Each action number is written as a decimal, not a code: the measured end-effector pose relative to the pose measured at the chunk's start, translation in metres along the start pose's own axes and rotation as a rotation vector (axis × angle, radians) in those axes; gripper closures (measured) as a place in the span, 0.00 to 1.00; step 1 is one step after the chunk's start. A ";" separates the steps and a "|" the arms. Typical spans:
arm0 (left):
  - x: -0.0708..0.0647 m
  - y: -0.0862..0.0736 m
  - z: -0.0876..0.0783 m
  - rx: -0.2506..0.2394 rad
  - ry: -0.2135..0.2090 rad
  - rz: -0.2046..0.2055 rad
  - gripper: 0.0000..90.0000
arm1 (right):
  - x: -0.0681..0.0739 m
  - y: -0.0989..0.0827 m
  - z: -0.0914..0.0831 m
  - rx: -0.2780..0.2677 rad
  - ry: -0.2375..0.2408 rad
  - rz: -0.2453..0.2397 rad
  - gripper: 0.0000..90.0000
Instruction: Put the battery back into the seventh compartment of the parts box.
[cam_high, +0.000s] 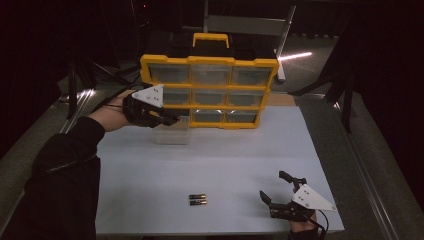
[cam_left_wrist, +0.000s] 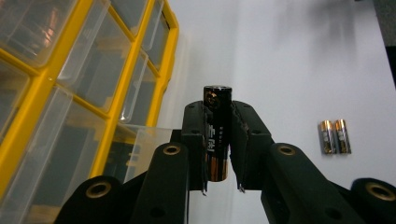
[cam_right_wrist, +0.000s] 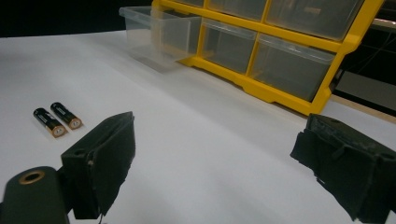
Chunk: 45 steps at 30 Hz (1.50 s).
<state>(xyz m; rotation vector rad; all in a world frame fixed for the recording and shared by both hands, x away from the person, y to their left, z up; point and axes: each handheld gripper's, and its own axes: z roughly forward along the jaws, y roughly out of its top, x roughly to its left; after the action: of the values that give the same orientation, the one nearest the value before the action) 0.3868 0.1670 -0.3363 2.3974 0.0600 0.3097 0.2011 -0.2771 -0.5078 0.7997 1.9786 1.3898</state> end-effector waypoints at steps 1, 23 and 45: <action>0.002 -0.001 0.000 0.002 0.000 0.007 0.84 | 0.000 0.000 0.000 0.000 0.001 -0.001 0.11; 0.027 -0.028 0.018 0.031 0.071 0.035 0.84 | 0.000 0.001 -0.001 -0.007 0.001 -0.003 0.11; 0.032 -0.040 0.078 0.272 0.088 0.010 0.84 | 0.000 -0.003 0.001 0.010 0.013 0.005 0.11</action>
<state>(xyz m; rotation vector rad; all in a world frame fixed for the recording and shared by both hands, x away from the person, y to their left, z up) 0.4383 0.1497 -0.4124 2.6529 0.1388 0.4352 0.2015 -0.2777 -0.5103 0.8029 1.9963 1.3928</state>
